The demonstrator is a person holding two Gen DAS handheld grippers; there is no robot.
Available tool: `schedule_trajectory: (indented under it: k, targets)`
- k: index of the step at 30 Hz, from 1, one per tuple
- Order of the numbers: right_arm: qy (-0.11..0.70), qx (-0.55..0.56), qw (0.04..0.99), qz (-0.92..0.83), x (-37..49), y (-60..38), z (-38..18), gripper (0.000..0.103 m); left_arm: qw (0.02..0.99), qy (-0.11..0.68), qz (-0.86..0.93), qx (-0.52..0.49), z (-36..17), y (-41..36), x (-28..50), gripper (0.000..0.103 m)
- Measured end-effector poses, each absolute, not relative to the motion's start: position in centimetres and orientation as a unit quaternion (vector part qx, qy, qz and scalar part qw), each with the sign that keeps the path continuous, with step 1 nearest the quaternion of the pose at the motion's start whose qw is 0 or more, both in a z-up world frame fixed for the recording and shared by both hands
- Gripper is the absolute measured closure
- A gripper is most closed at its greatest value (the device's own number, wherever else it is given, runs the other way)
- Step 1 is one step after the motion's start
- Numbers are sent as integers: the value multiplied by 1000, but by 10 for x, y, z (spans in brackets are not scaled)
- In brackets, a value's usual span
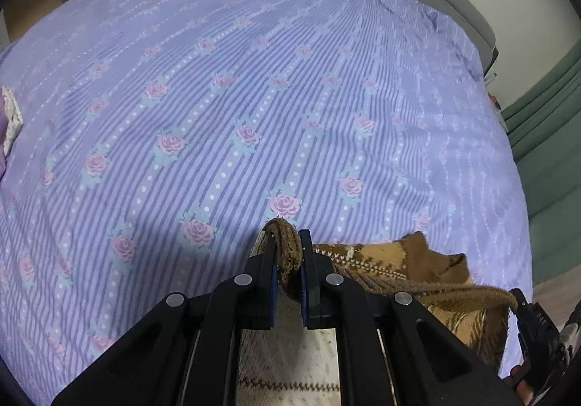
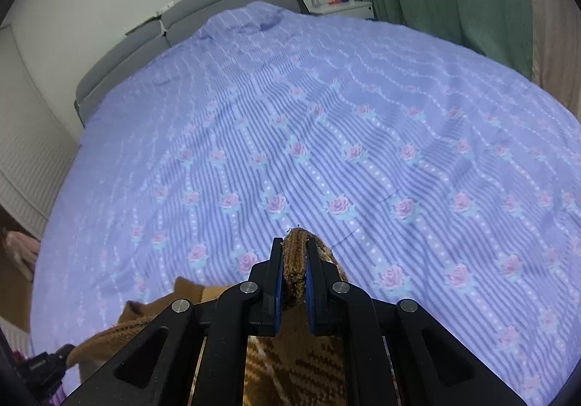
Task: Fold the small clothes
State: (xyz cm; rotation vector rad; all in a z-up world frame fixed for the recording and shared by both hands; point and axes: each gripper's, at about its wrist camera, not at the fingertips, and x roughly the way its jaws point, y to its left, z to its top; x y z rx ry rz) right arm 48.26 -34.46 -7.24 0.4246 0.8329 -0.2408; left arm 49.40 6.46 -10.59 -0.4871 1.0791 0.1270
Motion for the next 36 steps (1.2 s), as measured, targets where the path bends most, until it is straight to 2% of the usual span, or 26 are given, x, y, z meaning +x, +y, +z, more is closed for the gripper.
schedule_trajectory:
  k: [6, 7, 8, 9, 10, 11, 16, 20, 21, 23, 24, 31, 36]
  targets:
    - [414, 199, 877, -142, 496, -349, -89, 90, 817, 532, 54, -216, -111, 63, 509, 86]
    - [412, 198, 877, -147, 497, -349, -88, 81, 815, 537, 52, -212, -109, 63, 511, 85]
    - [412, 190, 878, -152, 497, -348, -87, 65, 816, 536, 53, -207, -106, 64, 512, 75]
    - [414, 172, 878, -167, 498, -347, -84, 56, 823, 529, 61, -199, -100, 64, 513, 53]
    - [415, 156, 879, -178, 496, -346, -82, 43, 838, 511, 71, -179, -90, 64, 513, 44]
    - [413, 138, 881, -185, 495, -344, -79, 41, 851, 494, 76, -160, -80, 64, 512, 38]
    - [391, 77, 903, -163, 475, -331, -51, 41, 883, 453, 54, -109, -45, 62, 491, 37]
    - [361, 26, 919, -157, 448, -318, -24, 40, 897, 436, 28, -65, -38, 60, 450, 36]
    - [351, 17, 922, -161, 439, -317, -18, 39, 899, 433, 27, -58, -40, 59, 441, 36]
    - [338, 1, 927, -164, 423, -318, -9, 28, 902, 427, 32, -47, -48, 59, 417, 36]
    - [333, -5, 928, -165, 416, -320, -8, 28, 904, 425, 37, -41, -55, 58, 407, 36]
    - [363, 3, 922, -133, 358, -324, -43, 28, 888, 454, 10, -75, -102, 64, 368, 36]
    - [400, 29, 909, -111, 355, -329, -77, 28, 883, 464, 1, -72, -120, 59, 369, 37]
